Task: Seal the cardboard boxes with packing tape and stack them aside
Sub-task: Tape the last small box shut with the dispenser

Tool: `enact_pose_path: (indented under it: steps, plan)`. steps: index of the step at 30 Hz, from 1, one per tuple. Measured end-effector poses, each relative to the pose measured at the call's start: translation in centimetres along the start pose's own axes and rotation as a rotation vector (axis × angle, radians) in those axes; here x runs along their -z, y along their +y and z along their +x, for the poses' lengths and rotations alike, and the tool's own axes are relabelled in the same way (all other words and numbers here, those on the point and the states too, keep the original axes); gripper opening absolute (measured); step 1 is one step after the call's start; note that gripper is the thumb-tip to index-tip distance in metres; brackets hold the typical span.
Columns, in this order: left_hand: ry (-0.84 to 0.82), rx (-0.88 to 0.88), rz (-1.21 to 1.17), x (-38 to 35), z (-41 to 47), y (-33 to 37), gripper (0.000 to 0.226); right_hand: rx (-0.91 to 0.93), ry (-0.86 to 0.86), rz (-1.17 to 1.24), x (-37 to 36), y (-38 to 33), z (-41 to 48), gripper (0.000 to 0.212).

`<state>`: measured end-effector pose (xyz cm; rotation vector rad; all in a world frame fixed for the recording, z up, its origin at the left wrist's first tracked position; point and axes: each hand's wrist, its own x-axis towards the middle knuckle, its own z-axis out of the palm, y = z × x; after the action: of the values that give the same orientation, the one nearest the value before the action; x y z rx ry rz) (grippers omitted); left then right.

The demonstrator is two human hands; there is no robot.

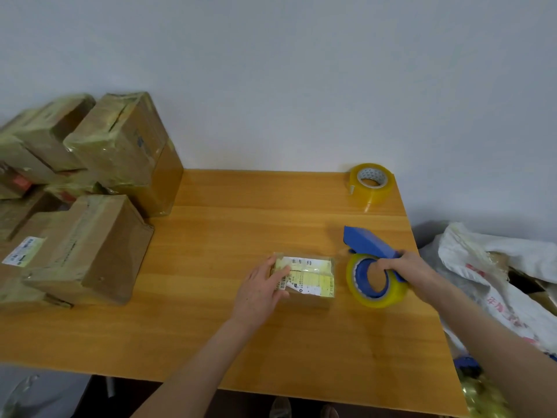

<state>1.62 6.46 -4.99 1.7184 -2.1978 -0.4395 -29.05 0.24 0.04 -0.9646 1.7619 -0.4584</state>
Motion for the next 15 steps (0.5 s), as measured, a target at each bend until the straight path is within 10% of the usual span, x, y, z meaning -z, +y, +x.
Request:
enact_pose_path:
  steps: [15]
  plan:
    - [-0.116, 0.112, -0.275, 0.9, -0.1, -0.6, 0.052, 0.472, -0.227, -0.404, -5.1, -7.4, -6.3, 0.055]
